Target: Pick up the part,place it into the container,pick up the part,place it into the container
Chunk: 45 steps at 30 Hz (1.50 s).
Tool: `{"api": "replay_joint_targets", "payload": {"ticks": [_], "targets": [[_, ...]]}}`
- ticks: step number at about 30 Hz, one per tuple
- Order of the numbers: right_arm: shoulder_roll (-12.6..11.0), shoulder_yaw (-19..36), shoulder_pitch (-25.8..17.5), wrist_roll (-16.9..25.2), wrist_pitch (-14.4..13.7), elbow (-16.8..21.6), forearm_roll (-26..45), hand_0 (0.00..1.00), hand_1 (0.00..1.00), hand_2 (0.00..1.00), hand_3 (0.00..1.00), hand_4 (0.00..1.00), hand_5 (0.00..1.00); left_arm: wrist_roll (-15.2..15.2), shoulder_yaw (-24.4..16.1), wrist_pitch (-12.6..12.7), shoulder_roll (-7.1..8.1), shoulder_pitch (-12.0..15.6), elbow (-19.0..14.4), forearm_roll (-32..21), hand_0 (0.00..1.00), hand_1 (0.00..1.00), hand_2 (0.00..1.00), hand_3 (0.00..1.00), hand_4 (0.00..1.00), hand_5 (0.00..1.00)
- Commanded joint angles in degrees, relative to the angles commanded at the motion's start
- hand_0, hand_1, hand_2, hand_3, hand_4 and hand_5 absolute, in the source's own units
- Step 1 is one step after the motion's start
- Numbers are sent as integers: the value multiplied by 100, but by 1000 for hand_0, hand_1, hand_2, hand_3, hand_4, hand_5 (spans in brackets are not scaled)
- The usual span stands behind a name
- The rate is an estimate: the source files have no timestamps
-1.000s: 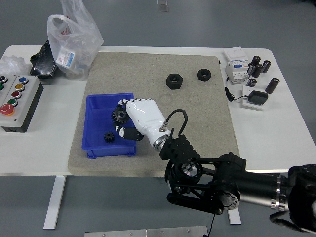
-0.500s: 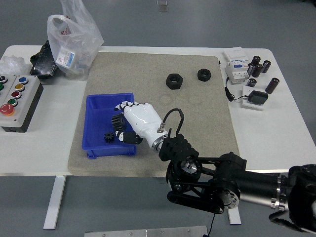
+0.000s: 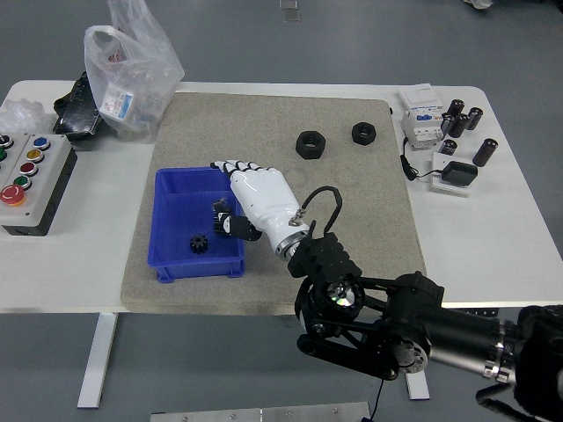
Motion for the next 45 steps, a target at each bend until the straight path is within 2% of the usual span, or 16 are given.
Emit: {"api": "replay_joint_targets", "payload": {"ticks": [6,11,13,14,19,20,25,26,31,37,45], "targets": [[-273,1003,-445,104,-349,-63,-290,577,825,864,892,622,191,18,-56,18,11,56,0,20,594,444,461,597,393,568],[-437,1783,-768,479,-661,-204,9,571,814,852,887,626,202,13,-68,34,32,73,0,-4,594,444,462,599,403,558],[-494,2084,-955,746,-737,-231,272,571,814,852,887,626,202,4,-68,40,36,73,0,-11,594,444,462,599,403,558],[-517,2238,-1048,899,-737,-232,412,566,783,806,830,623,206,-1,-68,42,36,74,0,-14,594,445,463,600,398,559],[-643,2906,-1584,1651,-737,-14,1040,566,783,806,830,623,206,-3,-74,41,16,86,0,7,594,445,463,600,398,559],[-669,3031,-1693,1826,-737,48,1187,558,770,758,749,620,215,-4,-72,42,14,90,0,6,594,446,463,600,399,560],[-794,3675,-2306,2913,-737,275,2169,558,770,758,749,620,215,4,-91,50,28,115,0,49,594,446,463,600,399,560],[-807,3770,-2401,3145,-737,280,2373,551,725,706,701,613,233,7,-99,49,35,115,0,68,595,447,466,600,404,556],[-752,4031,-2670,4108,-737,283,3233,551,725,706,701,613,233,-35,-65,33,68,76,0,86,595,447,466,600,404,556],[-744,4144,-2792,4964,-737,286,4056,559,709,696,690,617,240,-69,-11,32,71,79,0,34,595,450,468,598,419,544],[-680,4123,-2721,5000,-737,248,3926,580,707,695,686,622,243,-48,-14,43,7,129,0,-23,596,453,472,599,427,537]]}}
